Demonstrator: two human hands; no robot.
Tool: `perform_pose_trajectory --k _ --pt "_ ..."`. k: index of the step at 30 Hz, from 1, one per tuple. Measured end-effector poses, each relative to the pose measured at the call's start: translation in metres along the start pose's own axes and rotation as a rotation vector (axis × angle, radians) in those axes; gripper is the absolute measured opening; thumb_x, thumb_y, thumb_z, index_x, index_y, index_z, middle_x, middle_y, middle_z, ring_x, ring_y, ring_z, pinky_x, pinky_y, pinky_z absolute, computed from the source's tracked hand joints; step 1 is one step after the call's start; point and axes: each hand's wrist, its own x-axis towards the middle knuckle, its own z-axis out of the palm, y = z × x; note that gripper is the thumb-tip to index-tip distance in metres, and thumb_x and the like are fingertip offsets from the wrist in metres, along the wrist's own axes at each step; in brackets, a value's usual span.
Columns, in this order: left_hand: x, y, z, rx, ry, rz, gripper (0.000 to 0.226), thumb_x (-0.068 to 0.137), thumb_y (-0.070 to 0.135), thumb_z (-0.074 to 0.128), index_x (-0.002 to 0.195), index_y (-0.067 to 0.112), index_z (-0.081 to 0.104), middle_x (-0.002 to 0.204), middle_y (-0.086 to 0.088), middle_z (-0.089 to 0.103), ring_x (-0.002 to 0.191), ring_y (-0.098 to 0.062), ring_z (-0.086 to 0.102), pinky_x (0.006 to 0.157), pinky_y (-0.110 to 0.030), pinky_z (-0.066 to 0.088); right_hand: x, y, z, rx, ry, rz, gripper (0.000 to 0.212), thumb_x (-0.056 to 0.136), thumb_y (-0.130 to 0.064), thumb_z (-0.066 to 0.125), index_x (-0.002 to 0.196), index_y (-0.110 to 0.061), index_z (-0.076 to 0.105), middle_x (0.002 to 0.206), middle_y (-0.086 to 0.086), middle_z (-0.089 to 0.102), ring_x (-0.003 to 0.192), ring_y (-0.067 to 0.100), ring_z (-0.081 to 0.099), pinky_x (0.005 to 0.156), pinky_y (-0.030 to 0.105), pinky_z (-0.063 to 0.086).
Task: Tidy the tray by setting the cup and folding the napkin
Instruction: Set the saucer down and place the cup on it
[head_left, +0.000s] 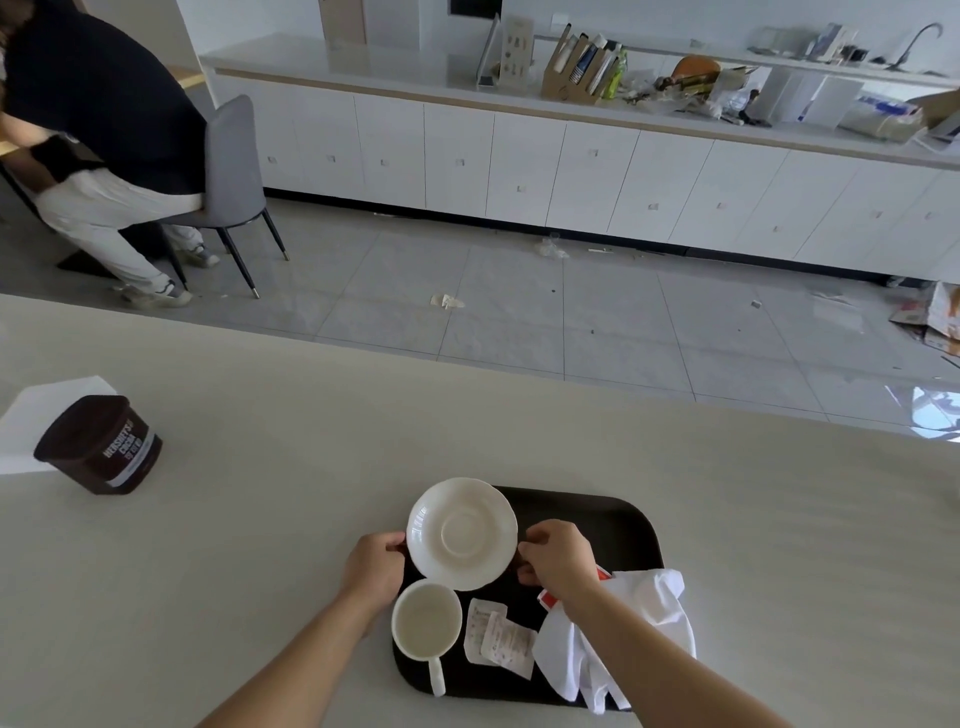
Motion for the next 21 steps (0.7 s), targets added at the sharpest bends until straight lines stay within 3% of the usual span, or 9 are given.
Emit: perform_pose_trajectory --k 3,6,8,11,14,17,21 --pt "-0.004 -0.003 0.000 0.056 0.060 0.074 0.041 0.077 -0.003 0.042 0.079 0.024 0.073 0.074 0.005 0.072 0.069 -0.019 0.059 0.064 -0.029 0.045 -0.014 0.001 -0.005 -0.133 0.051 -0.181 0.017 0.090 -0.011 0.062 0.085 -0.027 0.066 0.075 -0.003 0.072 0.065 0.014 0.071 0.068 0.032 0.062" --pt "-0.008 -0.010 -0.003 0.196 0.105 0.176 0.023 0.072 -0.005 0.043 0.066 0.012 0.056 0.061 0.001 0.059 0.062 -0.025 0.048 0.055 -0.030 0.035 -0.032 0.001 -0.005 -0.286 0.066 -0.397 0.013 0.091 -0.016 0.064 0.101 -0.021 0.072 0.086 -0.007 0.072 0.077 0.008 0.066 0.071 0.022 0.056" --pt "-0.012 -0.017 -0.005 0.291 0.124 0.243 0.029 0.073 -0.007 0.045 0.063 0.019 0.052 0.067 -0.002 0.055 0.069 -0.025 0.049 0.055 -0.030 0.032 -0.044 0.001 -0.002 -0.333 0.063 -0.488 0.015 0.092 -0.017 0.065 0.105 -0.018 0.073 0.093 -0.005 0.073 0.082 0.007 0.066 0.074 0.020 0.054" --pt "-0.017 -0.039 -0.009 0.541 0.183 0.386 0.030 0.077 -0.002 0.057 0.099 0.014 0.069 0.093 -0.006 0.063 0.089 -0.030 0.058 0.070 -0.035 0.045 -0.065 0.003 0.006 -0.307 0.015 -0.539 0.012 0.093 -0.021 0.064 0.099 -0.017 0.074 0.092 -0.004 0.072 0.081 0.009 0.064 0.074 0.024 0.053" --pt "-0.015 -0.066 -0.012 0.793 0.221 0.446 0.036 0.076 0.010 0.066 0.111 0.016 0.065 0.117 -0.005 0.060 0.112 -0.032 0.057 0.089 -0.047 0.045 -0.086 0.008 0.019 -0.254 -0.048 -0.549 0.016 0.090 -0.030 0.065 0.088 -0.016 0.072 0.084 -0.004 0.069 0.076 0.010 0.062 0.069 0.028 0.051" --pt "-0.016 -0.080 -0.013 0.883 0.226 0.371 0.036 0.090 0.030 0.049 0.125 0.028 0.053 0.143 -0.006 0.042 0.138 -0.032 0.032 0.108 -0.059 0.024 -0.101 0.020 0.032 -0.236 -0.099 -0.501 0.031 0.078 -0.052 0.067 0.081 -0.021 0.067 0.075 -0.009 0.065 0.071 0.008 0.061 0.063 0.023 0.051" --pt "-0.023 -0.086 -0.008 0.903 0.226 0.314 0.054 0.092 0.048 0.015 0.139 0.038 0.040 0.156 -0.005 0.027 0.146 -0.029 0.017 0.111 -0.062 0.011 -0.109 0.036 0.047 -0.331 -0.132 -0.448 0.049 0.063 -0.068 0.070 0.082 -0.023 0.064 0.073 -0.012 0.059 0.068 0.005 0.055 0.060 0.017 0.042"
